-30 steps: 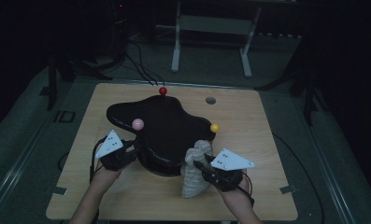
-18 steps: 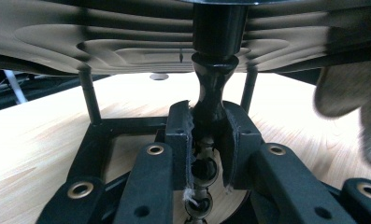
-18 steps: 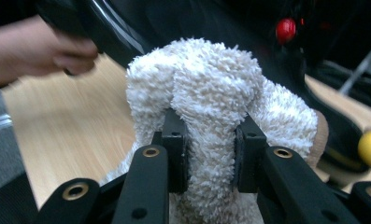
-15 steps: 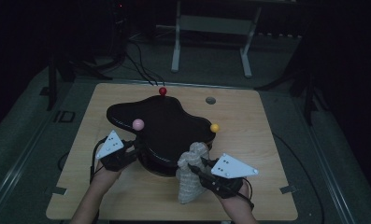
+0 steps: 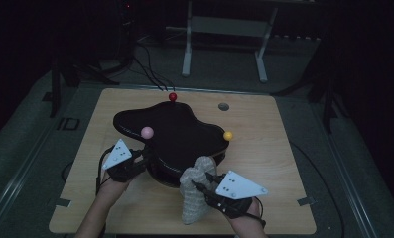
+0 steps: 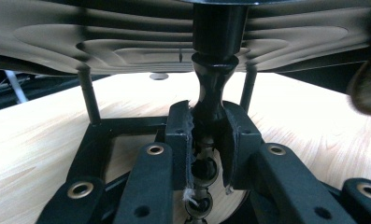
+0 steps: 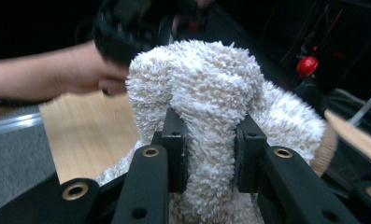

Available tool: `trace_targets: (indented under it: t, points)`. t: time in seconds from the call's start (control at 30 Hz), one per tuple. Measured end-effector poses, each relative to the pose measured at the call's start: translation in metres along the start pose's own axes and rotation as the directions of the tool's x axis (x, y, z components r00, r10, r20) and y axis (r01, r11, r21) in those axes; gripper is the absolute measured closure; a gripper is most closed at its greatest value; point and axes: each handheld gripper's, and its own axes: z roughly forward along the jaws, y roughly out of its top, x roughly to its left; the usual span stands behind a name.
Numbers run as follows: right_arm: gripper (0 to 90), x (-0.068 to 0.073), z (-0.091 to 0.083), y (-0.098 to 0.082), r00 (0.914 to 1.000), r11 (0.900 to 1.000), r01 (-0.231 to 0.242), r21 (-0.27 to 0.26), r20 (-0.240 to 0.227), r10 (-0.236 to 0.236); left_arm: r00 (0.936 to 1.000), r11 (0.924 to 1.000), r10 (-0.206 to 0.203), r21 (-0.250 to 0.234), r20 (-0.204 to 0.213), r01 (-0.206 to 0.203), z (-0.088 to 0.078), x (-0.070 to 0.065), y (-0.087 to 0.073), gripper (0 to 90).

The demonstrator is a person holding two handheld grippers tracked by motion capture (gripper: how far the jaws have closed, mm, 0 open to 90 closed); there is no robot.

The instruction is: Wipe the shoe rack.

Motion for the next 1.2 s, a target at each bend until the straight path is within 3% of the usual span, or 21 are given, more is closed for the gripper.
trace_targets:
  t: [0.1, 0.3, 0.4, 0.47, 0.53, 0.63, 0.77, 0.9, 1.03, 1.1, 1.2]
  points:
    - [71.4, 0.004, 0.003, -0.005, 1.0, 1.0, 0.008, 0.03, -0.004, -0.008, 1.0, 1.0, 0.005, 0.001, -0.002, -0.005, 0.0, 0.0, 0.0, 74.8]
    - [71.4, 0.015, -0.008, 0.02, 0.9984, 0.997, 0.05, -0.051, -0.023, -0.051, 1.0, 1.0, 0.002, 0.002, 0.003, -0.002, 0.0, 0.0, 0.0, 74.8]
    - [71.6, 0.019, 0.01, 0.011, 0.997, 0.999, 0.038, -0.019, -0.067, -0.039, 1.0, 1.0, -0.001, 0.003, 0.002, 0.001, 0.0, 0.001, 0.0, 74.8]
    - [71.5, 0.026, 0.017, 0.008, 0.9951, 0.998, 0.066, 0.014, -0.075, -0.065, 1.0, 1.0, 0.0, 0.001, -0.001, 0.0, 0.0, 0.0, 0.0, 74.8]
    - [71.5, 0.03, 0.02, 0.01, 0.9923, 0.998, 0.064, 0.021, -0.107, -0.062, 1.0, 1.0, -0.006, 0.0, 0.005, 0.006, 0.0, 0.001, 0.0, 74.8]
    - [71.4, 0.032, 0.013, 0.025, 0.9887, 0.997, 0.067, -0.033, -0.132, -0.071, 0.9999, 1.0, -0.009, 0.0, 0.006, 0.009, 0.0, 0.001, 0.0, 74.8]
    - [71.3, 0.032, -0.004, 0.052, 0.9849, 0.988, 0.069, -0.135, -0.148, -0.09, 0.9999, 1.0, -0.007, 0.001, 0.008, 0.007, 0.0, 0.002, 0.0, 74.8]
    - [71.3, 0.035, -0.001, 0.069, 0.9824, 0.979, 0.09, -0.184, -0.145, -0.117, 0.9999, 1.0, -0.007, 0.002, 0.009, 0.007, 0.0, 0.002, 0.0, 74.8]
    - [71.3, 0.031, 0.025, 0.062, 0.9834, 0.989, 0.076, -0.124, -0.155, -0.095, 0.9998, 0.9999, -0.012, 0.002, 0.017, 0.012, 0.0, 0.002, 0.0, 74.8]
    - [71.6, 0.03, 0.04, 0.051, 0.9786, 0.996, 0.052, -0.078, -0.195, -0.066, 0.9998, 0.9999, -0.011, 0.002, 0.019, 0.011, 0.0, 0.002, 0.0, 74.8]
    - [71.4, 0.04, 0.053, 0.041, 0.9734, 0.995, 0.094, -0.016, -0.209, -0.095, 0.9997, 1.0, -0.006, 0.003, 0.021, 0.006, 0.0, 0.001, 0.0, 74.8]
